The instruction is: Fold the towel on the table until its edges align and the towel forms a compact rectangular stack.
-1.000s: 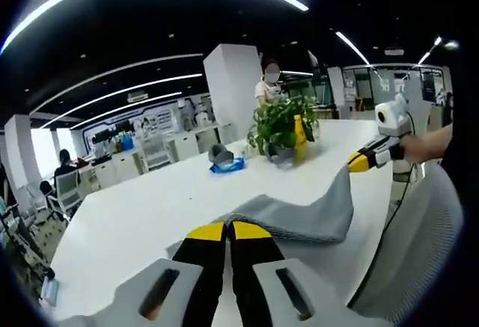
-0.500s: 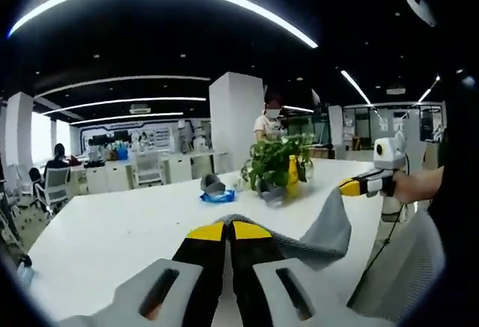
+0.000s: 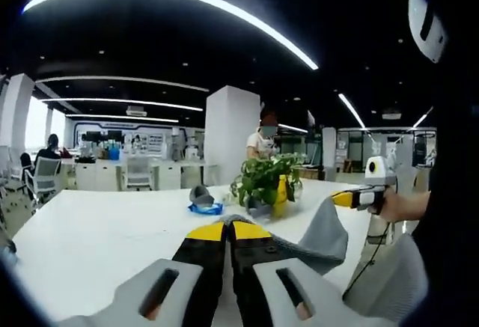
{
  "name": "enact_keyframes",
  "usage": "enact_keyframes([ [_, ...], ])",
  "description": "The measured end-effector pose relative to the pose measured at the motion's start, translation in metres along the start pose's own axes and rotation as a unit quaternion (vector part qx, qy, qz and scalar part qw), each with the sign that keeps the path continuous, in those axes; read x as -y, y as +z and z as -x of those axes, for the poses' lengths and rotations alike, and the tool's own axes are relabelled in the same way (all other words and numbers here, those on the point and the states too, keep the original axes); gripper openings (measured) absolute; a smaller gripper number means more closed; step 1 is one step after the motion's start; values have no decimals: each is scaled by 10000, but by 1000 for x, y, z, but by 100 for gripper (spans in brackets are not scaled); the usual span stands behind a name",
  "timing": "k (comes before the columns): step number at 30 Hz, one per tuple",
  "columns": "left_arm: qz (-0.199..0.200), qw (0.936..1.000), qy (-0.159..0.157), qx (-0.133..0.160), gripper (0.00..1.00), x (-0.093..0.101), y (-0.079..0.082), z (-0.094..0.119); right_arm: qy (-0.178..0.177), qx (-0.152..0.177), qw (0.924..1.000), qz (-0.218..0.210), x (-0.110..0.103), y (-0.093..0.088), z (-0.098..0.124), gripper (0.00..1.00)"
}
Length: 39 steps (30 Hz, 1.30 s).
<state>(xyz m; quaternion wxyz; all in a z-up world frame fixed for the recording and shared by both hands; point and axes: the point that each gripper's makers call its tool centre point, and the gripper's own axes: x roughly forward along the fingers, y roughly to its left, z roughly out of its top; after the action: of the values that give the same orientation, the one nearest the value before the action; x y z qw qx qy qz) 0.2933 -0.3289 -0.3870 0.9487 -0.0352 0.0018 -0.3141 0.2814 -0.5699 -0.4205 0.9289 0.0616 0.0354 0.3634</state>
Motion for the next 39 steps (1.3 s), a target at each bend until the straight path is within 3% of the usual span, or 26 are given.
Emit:
enact_keyframes([
  [4, 393, 9985, -58, 375, 2, 0, 15, 5, 29, 162, 9998, -95, -1, 9, 3, 0],
  [15, 596, 9966, -93, 568, 2, -1, 21, 12, 24, 328, 9992, -218, -1, 15, 5, 0],
  [23, 710, 9967, 261, 281, 2, -14, 0, 16, -122, 77, 9993, -348, 7, -2, 7, 0],
  [31, 979, 9912, 889, -22, 2, -40, -24, 22, -440, 1, 9964, -723, 29, -15, 7, 0],
  [35, 1055, 9884, 1087, -101, 2, -49, -29, 26, -557, 26, 9943, -911, 40, -19, 9, 0],
  [39, 1067, 9860, 1222, -373, 2, -52, -42, 26, -616, -89, 9939, -908, 41, -26, 6, 0],
])
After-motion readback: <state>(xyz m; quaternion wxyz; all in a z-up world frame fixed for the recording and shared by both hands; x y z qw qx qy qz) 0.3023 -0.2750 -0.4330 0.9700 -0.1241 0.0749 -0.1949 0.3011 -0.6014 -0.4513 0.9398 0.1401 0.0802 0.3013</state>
